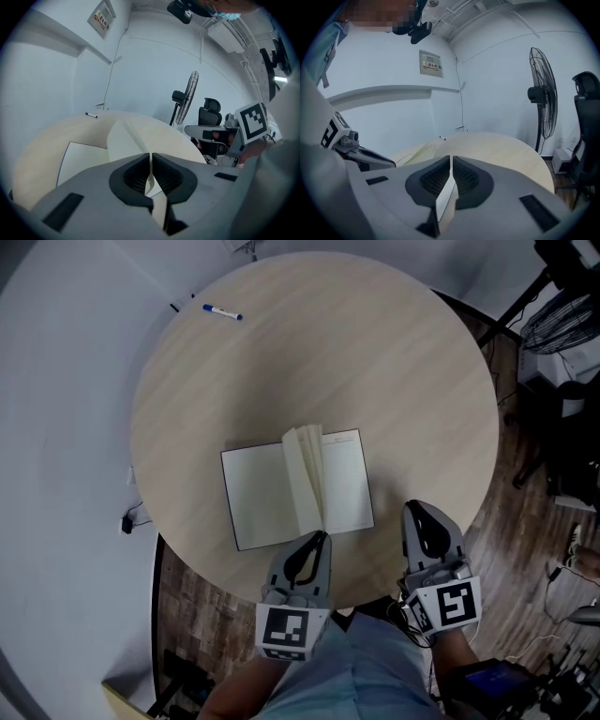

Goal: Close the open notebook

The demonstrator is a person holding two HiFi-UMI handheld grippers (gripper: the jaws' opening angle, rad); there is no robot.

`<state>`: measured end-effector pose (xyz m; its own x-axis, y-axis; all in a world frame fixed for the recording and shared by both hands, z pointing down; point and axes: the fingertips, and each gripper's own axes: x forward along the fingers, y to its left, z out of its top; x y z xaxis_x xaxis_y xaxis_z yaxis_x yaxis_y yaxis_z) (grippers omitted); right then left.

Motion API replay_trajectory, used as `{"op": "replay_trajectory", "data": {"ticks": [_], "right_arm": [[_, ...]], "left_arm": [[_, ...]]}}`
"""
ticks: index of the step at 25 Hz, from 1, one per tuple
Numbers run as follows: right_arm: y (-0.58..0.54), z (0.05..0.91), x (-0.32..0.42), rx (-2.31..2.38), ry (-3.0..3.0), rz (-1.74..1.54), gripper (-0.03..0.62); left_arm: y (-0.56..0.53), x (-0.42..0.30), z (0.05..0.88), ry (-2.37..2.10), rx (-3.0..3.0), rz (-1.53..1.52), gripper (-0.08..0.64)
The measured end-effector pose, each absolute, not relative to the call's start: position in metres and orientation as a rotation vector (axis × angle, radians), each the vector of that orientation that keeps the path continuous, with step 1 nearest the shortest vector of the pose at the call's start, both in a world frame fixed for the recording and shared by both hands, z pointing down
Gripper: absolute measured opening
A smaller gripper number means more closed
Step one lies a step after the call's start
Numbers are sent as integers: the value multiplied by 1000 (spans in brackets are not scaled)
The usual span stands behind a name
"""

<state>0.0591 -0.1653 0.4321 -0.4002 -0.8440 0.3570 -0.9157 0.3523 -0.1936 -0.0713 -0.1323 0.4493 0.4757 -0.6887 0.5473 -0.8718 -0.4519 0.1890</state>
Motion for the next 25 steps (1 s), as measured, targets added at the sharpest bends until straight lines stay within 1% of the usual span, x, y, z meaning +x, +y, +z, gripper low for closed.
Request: {"op": "replay_trajectory", "data": {"ticks": [5, 14, 16, 17, 25], "right_arm": [[-157, 455, 91, 1623, -2350, 585, 49], [-150, 470, 140, 1696, -2296, 605, 49], [-148, 474, 148, 1701, -2285, 613, 49], [-147, 476, 151, 1702, -2281, 615, 49], [-145, 484, 172, 1698, -2266, 620, 49]], "left_arm": [[-140, -38, 465, -1230, 2299, 560, 34], [-147, 2, 496, -1179, 2274, 564, 32], [-146, 9, 501, -1175, 2269, 563, 31], [-146, 12, 503, -1171, 2268, 565, 18], [-155, 34, 507, -1201, 2289, 537, 20]]}}
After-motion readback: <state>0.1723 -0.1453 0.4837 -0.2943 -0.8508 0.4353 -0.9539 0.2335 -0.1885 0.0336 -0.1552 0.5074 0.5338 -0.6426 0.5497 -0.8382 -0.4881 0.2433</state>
